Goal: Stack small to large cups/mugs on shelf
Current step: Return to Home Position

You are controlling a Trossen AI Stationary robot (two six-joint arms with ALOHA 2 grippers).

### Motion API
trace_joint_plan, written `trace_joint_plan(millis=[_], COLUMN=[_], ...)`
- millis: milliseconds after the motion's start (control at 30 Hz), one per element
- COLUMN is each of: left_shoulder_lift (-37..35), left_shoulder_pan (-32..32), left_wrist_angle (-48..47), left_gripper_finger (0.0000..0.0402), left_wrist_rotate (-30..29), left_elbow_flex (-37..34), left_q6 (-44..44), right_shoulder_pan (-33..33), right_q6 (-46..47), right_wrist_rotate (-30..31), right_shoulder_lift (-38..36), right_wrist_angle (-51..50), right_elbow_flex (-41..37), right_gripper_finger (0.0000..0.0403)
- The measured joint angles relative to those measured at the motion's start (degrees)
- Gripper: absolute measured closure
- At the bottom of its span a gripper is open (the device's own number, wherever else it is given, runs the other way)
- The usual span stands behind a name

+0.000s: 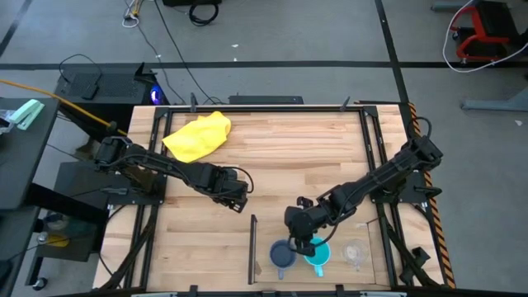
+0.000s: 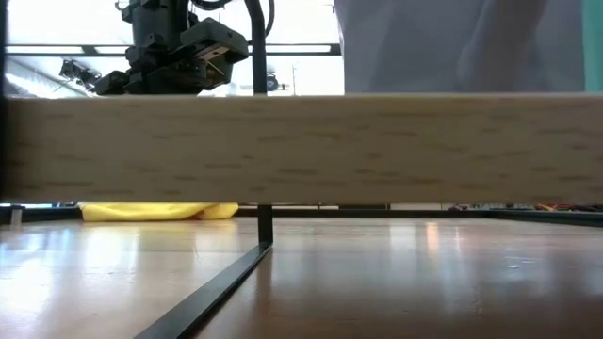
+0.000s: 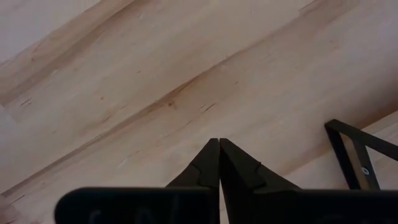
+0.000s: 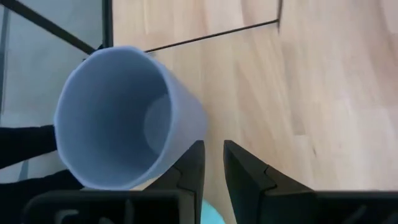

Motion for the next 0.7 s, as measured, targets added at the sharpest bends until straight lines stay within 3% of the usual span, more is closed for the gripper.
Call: trace_joint_plan(millis=[300, 700], left_shoulder_lift=[0.0, 0.0], left_shoulder_pan=[0.0, 0.0], left_wrist_angle=[0.1, 0.3], left_gripper_finger=[0.0375, 0.0377], left_wrist_rotate=[-1.2, -2.6], left_elbow_flex=[0.0, 0.0], left_q6=[0.0, 0.0], right_shoulder_pan=[-2.3, 11.1], right_q6=[3.5, 21.8], right_wrist_rotate=[0.4, 9.8], right_shoulder_lift=[-5.0, -9.7], right_wrist_angle=[-9.1, -27.2], right_elbow_flex=[0.0, 0.0], right_gripper_finger=[0.0337, 0.0337])
